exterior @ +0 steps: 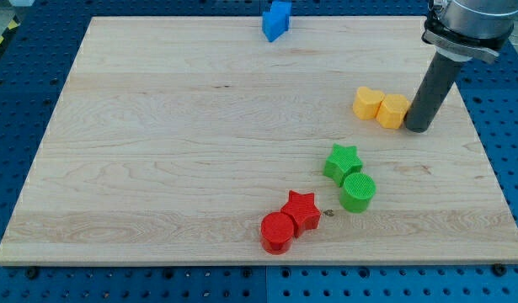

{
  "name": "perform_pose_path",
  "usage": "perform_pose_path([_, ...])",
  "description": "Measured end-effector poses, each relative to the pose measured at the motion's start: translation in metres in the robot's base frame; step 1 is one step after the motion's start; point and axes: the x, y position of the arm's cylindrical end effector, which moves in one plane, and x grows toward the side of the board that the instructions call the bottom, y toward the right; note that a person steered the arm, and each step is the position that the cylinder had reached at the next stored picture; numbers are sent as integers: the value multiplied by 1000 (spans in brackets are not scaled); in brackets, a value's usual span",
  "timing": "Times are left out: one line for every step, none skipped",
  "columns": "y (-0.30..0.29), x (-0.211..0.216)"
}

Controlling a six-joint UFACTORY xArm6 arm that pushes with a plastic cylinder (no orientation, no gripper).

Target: Push the yellow hexagon into the yellow heart

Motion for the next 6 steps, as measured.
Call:
perform_pose_path([0,-6])
perform_pose_path([0,-14])
perform_pose_path([0,-28])
perform_pose_path([-3,-40])
perform_pose_path([-16,-40])
perform_pose_path([-31,-39])
